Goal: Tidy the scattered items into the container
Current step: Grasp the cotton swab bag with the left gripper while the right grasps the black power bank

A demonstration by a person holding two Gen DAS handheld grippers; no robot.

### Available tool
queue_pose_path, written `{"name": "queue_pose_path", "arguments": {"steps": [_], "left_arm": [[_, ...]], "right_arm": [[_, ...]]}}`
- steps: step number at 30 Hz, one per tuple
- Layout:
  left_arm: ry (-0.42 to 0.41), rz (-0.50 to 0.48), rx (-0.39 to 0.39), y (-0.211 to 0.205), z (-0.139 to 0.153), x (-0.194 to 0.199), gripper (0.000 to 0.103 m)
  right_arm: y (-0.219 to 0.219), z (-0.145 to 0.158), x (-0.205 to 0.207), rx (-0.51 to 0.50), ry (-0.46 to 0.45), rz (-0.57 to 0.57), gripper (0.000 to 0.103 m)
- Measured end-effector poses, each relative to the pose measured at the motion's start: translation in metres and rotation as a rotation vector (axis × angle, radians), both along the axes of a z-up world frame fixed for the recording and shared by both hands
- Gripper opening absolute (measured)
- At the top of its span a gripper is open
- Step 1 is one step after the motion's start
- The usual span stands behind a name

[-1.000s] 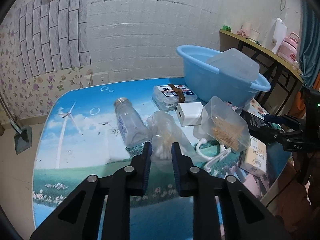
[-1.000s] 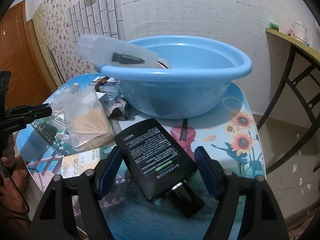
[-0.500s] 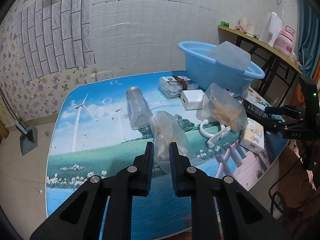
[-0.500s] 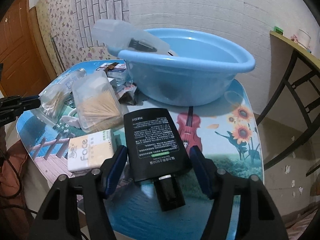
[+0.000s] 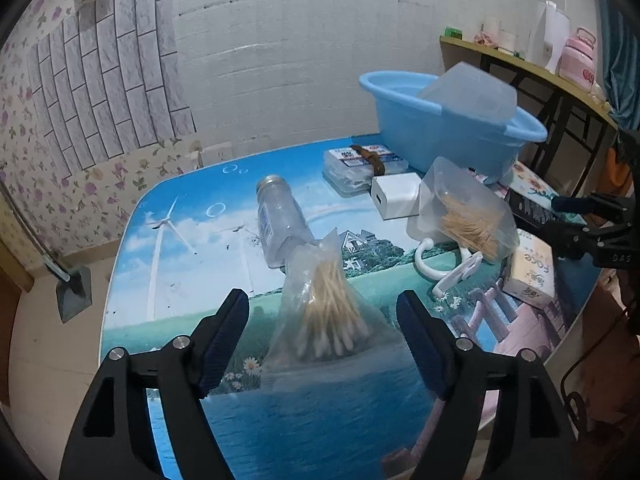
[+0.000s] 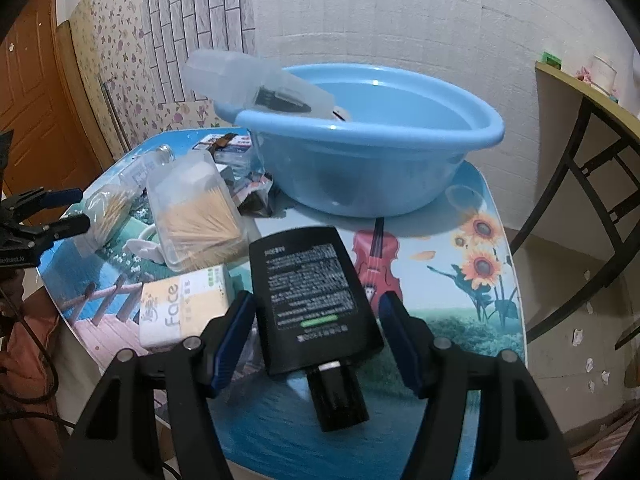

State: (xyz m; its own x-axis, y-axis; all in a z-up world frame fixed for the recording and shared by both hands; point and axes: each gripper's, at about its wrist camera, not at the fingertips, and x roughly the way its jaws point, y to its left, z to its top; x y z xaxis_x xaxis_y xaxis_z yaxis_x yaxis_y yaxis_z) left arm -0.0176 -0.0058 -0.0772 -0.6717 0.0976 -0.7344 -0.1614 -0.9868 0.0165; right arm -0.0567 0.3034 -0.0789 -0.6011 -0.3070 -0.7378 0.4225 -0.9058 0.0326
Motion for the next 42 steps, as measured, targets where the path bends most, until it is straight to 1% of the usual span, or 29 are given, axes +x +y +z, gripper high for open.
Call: {"name": "queue_pose_path", "arguments": {"steps": [6,16,22,23,24,25,28,29,32,34,35,36,37,39,41,42], "left_arm": [[-0.034,0.008,-0.009,0.003,-0.009,-0.009,0.076],[-0.076,0.008,-0.027,0.008,-0.022,-0.016,0.076],[-0.07,0.014,-0.009,0.006,-0.023,-0.016,0.076],[-0.066,0.014,-0.008,0.007,-0.023,-0.015,0.065],[-0.06,0.01,-0.007,0.007,-0.022,-0.014,0.057],[-0.055,0.011,-0.01,0.008,-0.021,-0.013,0.051],[-0.042,0.014,-0.012,0.007,-0.017,-0.012,0.045],[-0.033,0.018,-0.011,0.007,-0.014,-0.011,0.045],[0.005,0.032,0.019,0.005,-0.001,-0.006,0.044],[0.054,0.035,0.045,0.005,0.014,-0.001,0.044],[0.072,0.031,0.055,0.006,0.021,0.001,0.044],[0.093,0.017,0.067,0.008,0.029,0.002,0.044],[0.106,0.007,0.07,0.01,0.034,0.002,0.044],[0.127,-0.006,0.063,0.015,0.04,0.002,0.044],[0.126,-0.016,0.054,0.02,0.041,0.0,0.044],[0.121,-0.017,0.048,0.022,0.039,-0.001,0.044]], "right_arm": [[-0.006,-0.002,-0.002,0.017,0.003,0.013,0.064],[-0.003,-0.007,-0.003,0.0,-0.004,0.019,0.067],[-0.003,-0.012,-0.004,0.001,-0.007,0.018,0.069],[-0.002,-0.013,-0.004,0.0,-0.008,0.019,0.069],[-0.002,-0.013,-0.004,-0.005,-0.008,0.017,0.069],[-0.001,-0.013,-0.004,-0.011,-0.009,0.014,0.068],[0.002,-0.011,-0.004,-0.041,-0.021,0.018,0.065],[0.003,-0.01,-0.003,-0.049,-0.02,0.02,0.064],[0.006,-0.002,0.001,-0.074,0.002,0.016,0.063],[0.007,0.007,0.005,-0.077,0.025,0.012,0.063],[0.007,0.012,0.006,-0.078,0.036,0.015,0.05],[0.007,0.019,0.01,-0.103,0.049,0.042,0.03],[0.006,0.031,0.015,-0.106,0.091,0.038,0.01],[0.003,0.045,0.019,-0.113,0.125,0.064,0.011],[-0.001,0.046,0.017,-0.093,0.131,0.075,0.013],[-0.003,0.042,0.013,-0.061,0.122,0.062,0.015]]}}
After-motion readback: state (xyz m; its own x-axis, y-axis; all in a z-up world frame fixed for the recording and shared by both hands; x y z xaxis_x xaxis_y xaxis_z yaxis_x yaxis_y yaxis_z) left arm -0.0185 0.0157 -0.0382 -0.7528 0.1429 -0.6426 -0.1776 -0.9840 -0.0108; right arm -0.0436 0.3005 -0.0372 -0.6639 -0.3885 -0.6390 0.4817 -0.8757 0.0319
